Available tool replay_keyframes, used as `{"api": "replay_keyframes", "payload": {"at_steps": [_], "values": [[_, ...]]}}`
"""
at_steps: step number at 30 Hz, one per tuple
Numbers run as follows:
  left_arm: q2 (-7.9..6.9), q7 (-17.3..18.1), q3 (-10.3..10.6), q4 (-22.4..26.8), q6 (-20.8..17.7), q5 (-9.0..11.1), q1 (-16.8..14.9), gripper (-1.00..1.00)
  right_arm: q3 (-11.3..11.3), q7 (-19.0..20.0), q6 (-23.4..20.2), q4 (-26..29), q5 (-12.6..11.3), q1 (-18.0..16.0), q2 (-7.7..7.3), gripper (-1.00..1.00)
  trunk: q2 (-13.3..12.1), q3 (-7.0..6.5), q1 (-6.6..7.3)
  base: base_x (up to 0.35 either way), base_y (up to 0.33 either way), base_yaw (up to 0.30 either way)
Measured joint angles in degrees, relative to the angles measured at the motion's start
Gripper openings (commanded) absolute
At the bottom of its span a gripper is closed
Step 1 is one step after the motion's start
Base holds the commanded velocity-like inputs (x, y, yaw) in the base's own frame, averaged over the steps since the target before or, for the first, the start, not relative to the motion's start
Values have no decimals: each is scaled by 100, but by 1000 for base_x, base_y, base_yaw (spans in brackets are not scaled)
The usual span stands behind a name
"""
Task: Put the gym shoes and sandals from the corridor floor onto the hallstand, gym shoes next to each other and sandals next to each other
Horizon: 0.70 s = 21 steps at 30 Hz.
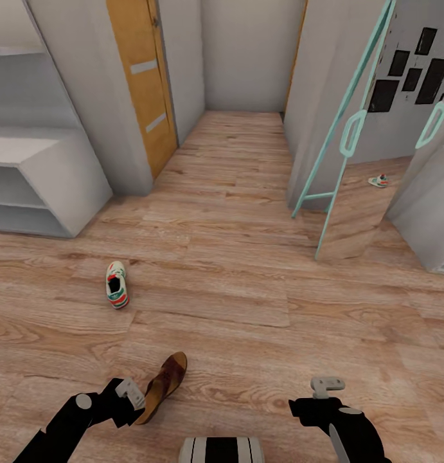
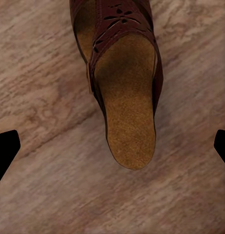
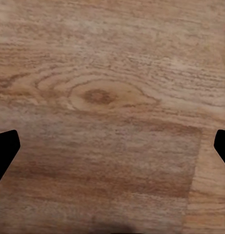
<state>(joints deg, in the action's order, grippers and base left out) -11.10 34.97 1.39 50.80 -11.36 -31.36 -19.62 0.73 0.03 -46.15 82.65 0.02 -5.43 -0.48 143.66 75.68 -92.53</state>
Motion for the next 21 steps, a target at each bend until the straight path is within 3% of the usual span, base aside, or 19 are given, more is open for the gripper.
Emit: {"api": "replay_keyframes", "payload": {"at_steps": [21], "values": [[0,-9,0,-3,-9,0,3,100,-37,-8,-6,9,6,0,-2,100,0,24,0,0,0,-1]]}}
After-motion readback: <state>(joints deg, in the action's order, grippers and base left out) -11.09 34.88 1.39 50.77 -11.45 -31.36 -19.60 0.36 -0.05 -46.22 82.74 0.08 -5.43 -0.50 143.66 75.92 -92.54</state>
